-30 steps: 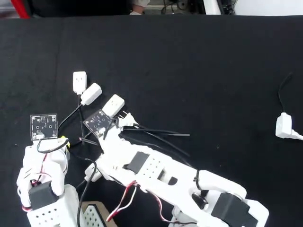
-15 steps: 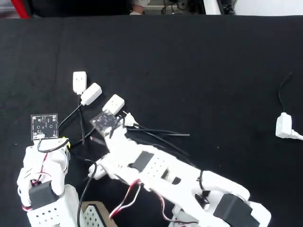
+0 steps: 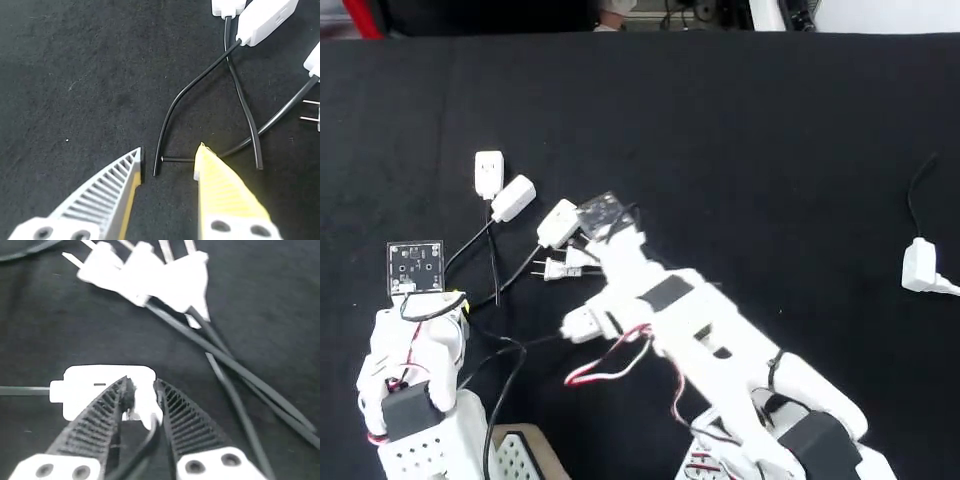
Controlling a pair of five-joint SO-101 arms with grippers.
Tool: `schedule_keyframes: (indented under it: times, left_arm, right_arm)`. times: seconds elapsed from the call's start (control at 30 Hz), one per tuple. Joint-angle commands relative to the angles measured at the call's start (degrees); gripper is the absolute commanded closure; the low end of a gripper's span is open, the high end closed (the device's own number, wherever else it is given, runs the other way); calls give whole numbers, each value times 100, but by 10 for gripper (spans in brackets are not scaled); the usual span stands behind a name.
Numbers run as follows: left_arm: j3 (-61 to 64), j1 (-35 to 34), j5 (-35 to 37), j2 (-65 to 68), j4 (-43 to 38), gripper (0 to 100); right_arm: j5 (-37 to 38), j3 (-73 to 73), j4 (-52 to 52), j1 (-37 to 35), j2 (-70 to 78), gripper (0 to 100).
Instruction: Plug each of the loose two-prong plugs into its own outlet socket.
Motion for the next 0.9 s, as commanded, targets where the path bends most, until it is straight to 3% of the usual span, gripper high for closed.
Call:
schedule_keyframes:
  times: [0.0,0.57,0.87]
  left_arm:
    - [-22,13,-35,9,-114,820]
    - [-22,13,-35,9,-114,820]
    - [-22,13,-35,9,-114,820]
  right_arm:
    - [519,40,466,1108,92,987]
    - [3411,48,712,5662,-1332,987]
    - [4721,180,-1354,7982,-796,987]
